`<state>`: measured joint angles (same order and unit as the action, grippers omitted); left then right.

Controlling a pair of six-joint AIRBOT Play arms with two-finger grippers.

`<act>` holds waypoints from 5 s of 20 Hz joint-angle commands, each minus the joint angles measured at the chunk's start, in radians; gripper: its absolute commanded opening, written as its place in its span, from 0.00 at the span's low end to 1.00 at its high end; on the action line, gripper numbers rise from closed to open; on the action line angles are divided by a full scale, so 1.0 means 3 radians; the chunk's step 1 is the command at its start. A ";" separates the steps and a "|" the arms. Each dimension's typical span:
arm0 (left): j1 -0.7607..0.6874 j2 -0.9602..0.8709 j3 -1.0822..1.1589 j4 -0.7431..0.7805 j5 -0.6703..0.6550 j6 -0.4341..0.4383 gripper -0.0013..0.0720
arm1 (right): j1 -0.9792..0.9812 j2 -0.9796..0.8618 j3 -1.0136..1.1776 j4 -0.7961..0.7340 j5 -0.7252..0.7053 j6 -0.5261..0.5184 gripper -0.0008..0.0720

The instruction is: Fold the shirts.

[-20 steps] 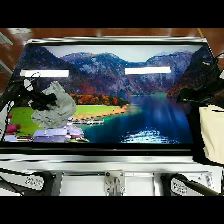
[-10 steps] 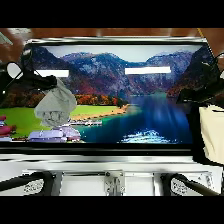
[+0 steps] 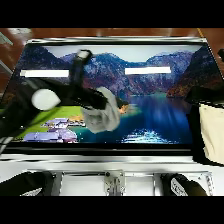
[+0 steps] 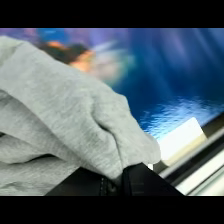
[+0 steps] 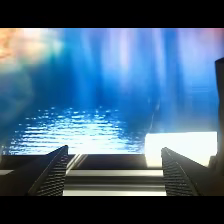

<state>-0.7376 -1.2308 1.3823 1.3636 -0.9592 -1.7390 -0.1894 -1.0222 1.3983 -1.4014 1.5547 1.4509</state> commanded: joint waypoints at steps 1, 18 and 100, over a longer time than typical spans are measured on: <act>-0.0607 -0.0479 -0.0053 -0.0243 0.0586 -0.0205 0.07 | -0.0003 0.0252 0.0003 0.0006 0.0047 0.0001 0.96; 0.1289 -0.0309 -0.1347 -0.1265 -0.0782 0.0436 1.00 | 0.0000 -0.1025 -0.0188 0.0951 0.0111 -0.0323 0.97; 0.1460 0.1685 -0.2070 -0.1209 0.0439 0.0209 0.07 | -0.0654 -0.1110 -0.0154 0.0684 -0.0061 -0.0361 0.82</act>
<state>-0.2993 -0.7280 0.7620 1.0019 -0.8322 -1.6802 -0.2417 -1.4021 1.3777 -0.9974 1.2362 1.2888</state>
